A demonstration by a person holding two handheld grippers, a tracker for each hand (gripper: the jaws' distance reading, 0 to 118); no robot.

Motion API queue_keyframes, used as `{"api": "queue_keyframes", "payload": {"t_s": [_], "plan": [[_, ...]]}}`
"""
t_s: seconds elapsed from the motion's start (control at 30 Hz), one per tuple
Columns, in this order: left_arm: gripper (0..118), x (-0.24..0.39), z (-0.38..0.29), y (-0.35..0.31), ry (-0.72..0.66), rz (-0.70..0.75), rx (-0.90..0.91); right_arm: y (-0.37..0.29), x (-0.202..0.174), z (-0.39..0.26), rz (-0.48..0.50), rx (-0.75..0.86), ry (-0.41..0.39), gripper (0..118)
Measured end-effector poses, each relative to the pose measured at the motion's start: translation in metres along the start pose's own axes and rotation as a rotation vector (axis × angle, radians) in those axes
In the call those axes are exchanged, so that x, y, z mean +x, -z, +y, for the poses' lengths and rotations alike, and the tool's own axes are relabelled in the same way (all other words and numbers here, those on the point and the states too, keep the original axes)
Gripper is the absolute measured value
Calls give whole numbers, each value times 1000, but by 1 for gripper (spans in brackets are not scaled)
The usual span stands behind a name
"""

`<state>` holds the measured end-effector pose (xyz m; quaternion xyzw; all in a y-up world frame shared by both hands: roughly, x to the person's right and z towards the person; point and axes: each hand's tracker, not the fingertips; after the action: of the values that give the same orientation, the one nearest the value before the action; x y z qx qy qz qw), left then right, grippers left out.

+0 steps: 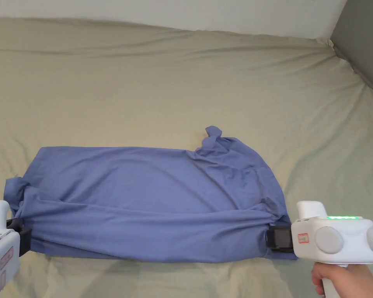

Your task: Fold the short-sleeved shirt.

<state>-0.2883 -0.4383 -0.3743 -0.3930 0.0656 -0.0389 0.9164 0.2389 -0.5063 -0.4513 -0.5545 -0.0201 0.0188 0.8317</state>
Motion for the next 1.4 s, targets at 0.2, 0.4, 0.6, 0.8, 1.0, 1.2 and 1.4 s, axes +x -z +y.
{"api": "queue_keyframes", "payload": {"t_s": [0.2,0.4,0.6,0.8,1.0,1.2,1.4], "plan": [[8,1,-5,7,26,10,-26,16,-6,2,46,-16,23,94],[8,2,-12,24,48,26,-47,2,-28,4,122,3,-43,17],[8,-9,-9,15,24,6,-48,-20,-21,11,99,3,-73,16],[8,-15,-1,-16,40,-12,-25,-94,0,0,176,65,-44,16],[8,-24,-16,-54,113,-47,-78,-146,11,-35,197,71,-75,16],[8,-16,-72,-54,185,-70,-226,-130,21,-87,199,-43,-46,16],[8,-15,-115,-20,168,-64,-349,-74,23,-115,173,-140,-14,16]]}}
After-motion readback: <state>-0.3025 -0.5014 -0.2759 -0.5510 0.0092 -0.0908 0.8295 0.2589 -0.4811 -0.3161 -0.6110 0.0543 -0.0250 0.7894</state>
